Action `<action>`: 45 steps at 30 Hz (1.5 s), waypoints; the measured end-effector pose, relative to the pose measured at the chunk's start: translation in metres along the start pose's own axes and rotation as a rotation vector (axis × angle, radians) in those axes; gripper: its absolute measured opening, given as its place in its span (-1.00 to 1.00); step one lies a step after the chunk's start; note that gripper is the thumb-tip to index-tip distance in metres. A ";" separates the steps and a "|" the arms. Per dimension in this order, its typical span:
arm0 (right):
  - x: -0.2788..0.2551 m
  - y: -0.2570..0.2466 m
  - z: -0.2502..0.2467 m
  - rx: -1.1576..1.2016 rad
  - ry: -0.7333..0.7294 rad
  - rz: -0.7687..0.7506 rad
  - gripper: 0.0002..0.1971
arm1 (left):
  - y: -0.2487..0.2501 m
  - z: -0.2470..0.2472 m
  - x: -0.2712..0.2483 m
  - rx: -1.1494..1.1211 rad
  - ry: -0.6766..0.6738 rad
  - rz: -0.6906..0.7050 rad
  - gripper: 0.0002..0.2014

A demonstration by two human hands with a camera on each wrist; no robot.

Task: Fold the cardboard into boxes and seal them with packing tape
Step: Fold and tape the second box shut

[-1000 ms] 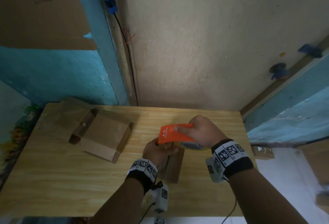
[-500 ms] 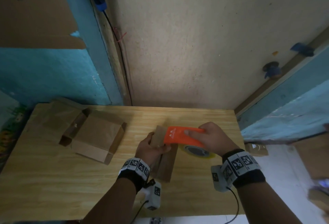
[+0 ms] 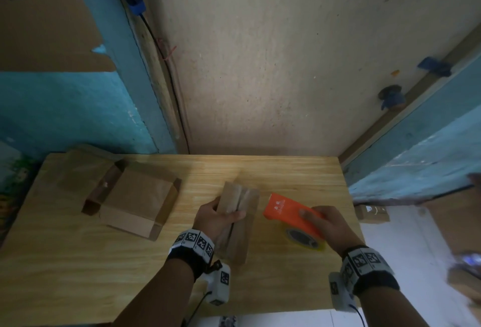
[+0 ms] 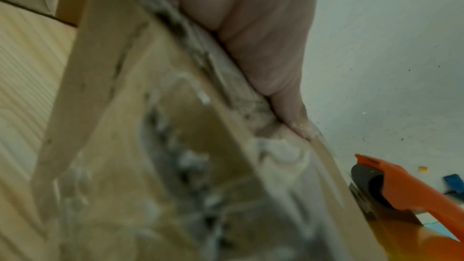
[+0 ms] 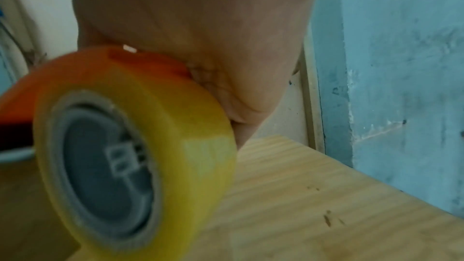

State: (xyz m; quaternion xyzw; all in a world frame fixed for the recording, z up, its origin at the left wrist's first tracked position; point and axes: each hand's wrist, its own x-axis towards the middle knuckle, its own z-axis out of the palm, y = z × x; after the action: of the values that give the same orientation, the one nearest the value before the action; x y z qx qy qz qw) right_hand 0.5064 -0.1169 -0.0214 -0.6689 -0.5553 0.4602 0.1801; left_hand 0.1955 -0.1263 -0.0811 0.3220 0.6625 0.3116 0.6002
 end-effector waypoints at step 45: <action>0.029 0.023 -0.018 -0.359 -0.349 0.222 -0.04 | 0.009 0.001 0.004 0.463 0.133 0.009 -0.17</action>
State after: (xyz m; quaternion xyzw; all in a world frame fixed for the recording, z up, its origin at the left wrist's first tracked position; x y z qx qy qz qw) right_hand 0.5332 -0.0924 -0.0412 -0.6574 -0.5739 0.4797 -0.0914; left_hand 0.1970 -0.1181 -0.0764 0.4328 0.7530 0.1748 0.4639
